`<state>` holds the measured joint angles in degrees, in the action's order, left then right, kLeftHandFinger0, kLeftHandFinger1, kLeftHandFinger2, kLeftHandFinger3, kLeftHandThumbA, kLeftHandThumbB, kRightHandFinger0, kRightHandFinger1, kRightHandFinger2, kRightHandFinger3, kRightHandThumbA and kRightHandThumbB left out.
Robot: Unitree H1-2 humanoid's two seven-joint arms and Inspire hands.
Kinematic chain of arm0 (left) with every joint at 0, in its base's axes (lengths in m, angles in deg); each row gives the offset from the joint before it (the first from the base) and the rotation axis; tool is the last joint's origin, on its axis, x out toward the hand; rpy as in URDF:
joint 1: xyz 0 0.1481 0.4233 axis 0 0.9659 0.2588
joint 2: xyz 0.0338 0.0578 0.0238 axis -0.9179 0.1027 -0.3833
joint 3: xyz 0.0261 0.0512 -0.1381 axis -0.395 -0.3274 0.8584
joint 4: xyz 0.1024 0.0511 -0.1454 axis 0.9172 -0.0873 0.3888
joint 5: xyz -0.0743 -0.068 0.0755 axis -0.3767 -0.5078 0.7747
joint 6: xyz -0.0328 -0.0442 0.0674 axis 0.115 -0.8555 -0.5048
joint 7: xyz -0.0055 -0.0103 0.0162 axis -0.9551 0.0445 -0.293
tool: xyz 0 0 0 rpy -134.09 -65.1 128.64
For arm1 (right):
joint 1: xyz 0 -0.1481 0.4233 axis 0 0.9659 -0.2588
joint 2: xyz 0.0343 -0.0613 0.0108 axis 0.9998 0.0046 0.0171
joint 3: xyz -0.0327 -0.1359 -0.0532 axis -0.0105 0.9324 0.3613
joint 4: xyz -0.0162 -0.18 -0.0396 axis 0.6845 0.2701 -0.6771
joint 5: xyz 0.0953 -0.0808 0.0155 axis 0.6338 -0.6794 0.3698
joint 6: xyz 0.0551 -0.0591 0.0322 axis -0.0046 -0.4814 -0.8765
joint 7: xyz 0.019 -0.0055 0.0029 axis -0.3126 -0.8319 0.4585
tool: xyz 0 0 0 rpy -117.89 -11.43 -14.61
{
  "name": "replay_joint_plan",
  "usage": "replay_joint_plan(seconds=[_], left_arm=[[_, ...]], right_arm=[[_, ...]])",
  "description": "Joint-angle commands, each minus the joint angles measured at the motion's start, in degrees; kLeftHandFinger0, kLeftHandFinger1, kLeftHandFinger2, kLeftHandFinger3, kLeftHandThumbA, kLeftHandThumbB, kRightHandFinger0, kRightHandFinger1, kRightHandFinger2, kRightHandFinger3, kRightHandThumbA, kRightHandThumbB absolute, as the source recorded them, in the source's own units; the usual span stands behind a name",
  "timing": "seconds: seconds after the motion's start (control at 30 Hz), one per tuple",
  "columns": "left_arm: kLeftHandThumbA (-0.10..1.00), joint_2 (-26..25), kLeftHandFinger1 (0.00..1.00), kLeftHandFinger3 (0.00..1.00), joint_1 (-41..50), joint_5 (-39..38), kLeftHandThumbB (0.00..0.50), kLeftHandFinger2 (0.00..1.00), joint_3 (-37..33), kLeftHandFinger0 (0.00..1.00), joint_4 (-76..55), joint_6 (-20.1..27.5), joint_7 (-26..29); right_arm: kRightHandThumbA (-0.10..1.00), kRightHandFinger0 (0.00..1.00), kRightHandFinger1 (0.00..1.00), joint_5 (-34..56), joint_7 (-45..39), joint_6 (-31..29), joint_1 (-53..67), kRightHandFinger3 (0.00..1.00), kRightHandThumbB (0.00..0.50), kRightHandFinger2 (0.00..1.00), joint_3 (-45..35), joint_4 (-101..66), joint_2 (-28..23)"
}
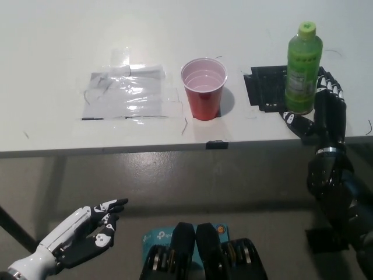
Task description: The robot uses its right hand to pick up a bottle kept in the middle of the desk and tilt it into a cup kept next to it to pour water out
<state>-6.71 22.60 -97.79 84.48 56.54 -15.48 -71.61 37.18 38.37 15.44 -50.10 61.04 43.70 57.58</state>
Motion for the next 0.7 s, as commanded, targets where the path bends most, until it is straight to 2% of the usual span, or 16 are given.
replay_joint_plan(seconds=[0.0, 0.1, 0.27, 0.37, 0.53, 0.57, 0.67], left_arm=[[0.89, -0.8, 1.00, 1.00, -0.3, -0.1, 0.210, 1.00, 1.0, 0.99, -1.9, 2.2, -0.5], [0.89, -0.8, 1.00, 1.00, -0.4, -0.1, 0.235, 1.00, 1.0, 0.99, -1.9, 1.3, -0.4], [0.90, -0.8, 1.00, 1.00, 0.0, 0.0, 0.226, 1.00, 1.0, 1.00, -2.1, 1.3, -0.2], [0.90, -0.9, 1.00, 1.00, 0.2, 0.3, 0.237, 1.00, 1.1, 1.00, -2.4, 0.7, 0.0], [0.89, -1.2, 1.00, 1.00, 0.2, 0.2, 0.220, 1.00, 1.5, 1.00, -2.3, 0.7, -0.1], [0.88, -1.4, 1.00, 1.00, 0.2, 0.9, 0.220, 1.00, 1.1, 1.00, -2.3, 0.5, -0.1], [0.87, -1.4, 1.00, 1.00, 0.1, 1.1, 0.229, 1.00, 1.0, 1.00, -2.0, 0.7, -0.1]], right_arm=[[1.00, 1.00, 1.00, -0.7, -2.2, 4.5, -3.7, 1.00, 0.500, 1.00, 0.1, -0.5, -0.9], [1.00, 1.00, 1.00, -0.5, -2.5, 4.7, -3.5, 1.00, 0.500, 1.00, -0.1, -1.3, -1.0], [1.00, 1.00, 1.00, -0.5, -3.2, 4.4, -2.0, 1.00, 0.500, 1.00, -0.4, -4.1, -1.5], [1.00, 1.00, 1.00, -0.7, -4.0, 5.1, -0.6, 1.00, 0.500, 1.00, -0.5, -6.6, -2.2], [1.00, 1.00, 1.00, -0.4, -7.6, 8.3, 4.4, 1.00, 0.500, 1.00, -1.6, -17.1, -3.6], [1.00, 1.00, 1.00, 0.3, -11.5, 12.7, 9.2, 1.00, 0.500, 1.00, -2.6, -27.1, -4.7], [1.00, 1.00, 1.00, 0.5, -16.1, 17.1, 15.4, 1.00, 0.500, 1.00, -3.0, -39.7, -5.9]])
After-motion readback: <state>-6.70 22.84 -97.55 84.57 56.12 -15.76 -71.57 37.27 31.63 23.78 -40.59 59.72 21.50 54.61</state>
